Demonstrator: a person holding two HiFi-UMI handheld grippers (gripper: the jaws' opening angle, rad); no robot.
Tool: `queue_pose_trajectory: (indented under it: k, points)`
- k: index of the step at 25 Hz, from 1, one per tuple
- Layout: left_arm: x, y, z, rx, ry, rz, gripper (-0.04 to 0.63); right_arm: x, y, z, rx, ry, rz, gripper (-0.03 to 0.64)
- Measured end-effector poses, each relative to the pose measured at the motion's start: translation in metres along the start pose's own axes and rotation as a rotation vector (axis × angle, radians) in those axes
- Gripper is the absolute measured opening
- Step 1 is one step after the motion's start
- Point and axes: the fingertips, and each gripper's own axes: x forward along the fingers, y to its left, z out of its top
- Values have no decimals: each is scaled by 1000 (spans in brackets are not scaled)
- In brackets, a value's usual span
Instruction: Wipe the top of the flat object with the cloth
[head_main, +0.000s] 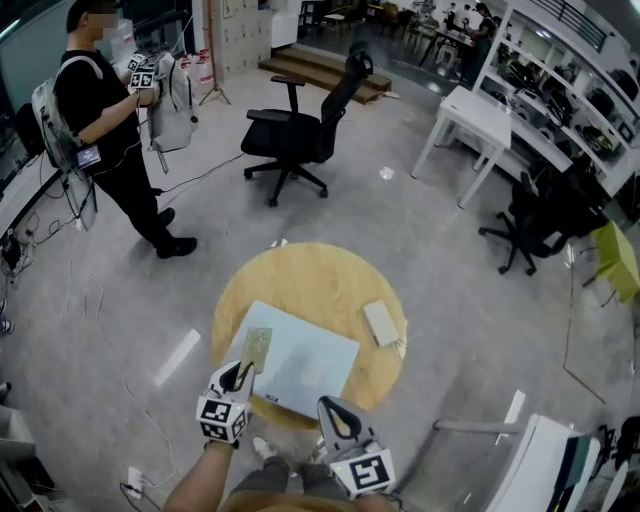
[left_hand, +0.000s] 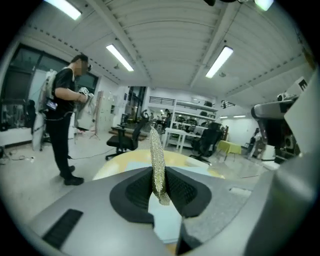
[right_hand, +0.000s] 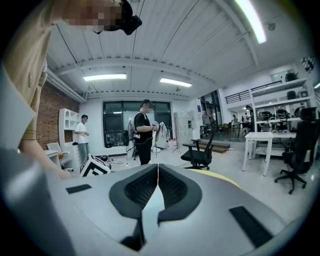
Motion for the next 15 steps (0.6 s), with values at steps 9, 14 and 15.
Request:
queue_pose_trajectory:
  k: [9, 14, 15]
  points:
    - [110, -169, -28, 36, 90, -375, 64, -59, -68, -20, -15, 20, -170, 2]
    - [139, -178, -38, 82, 154, -367, 64, -76, -101, -27, 22, 27, -241, 2]
    - [142, -178, -38, 97, 164, -359, 64, -77, -105, -27, 26, 28, -244, 2]
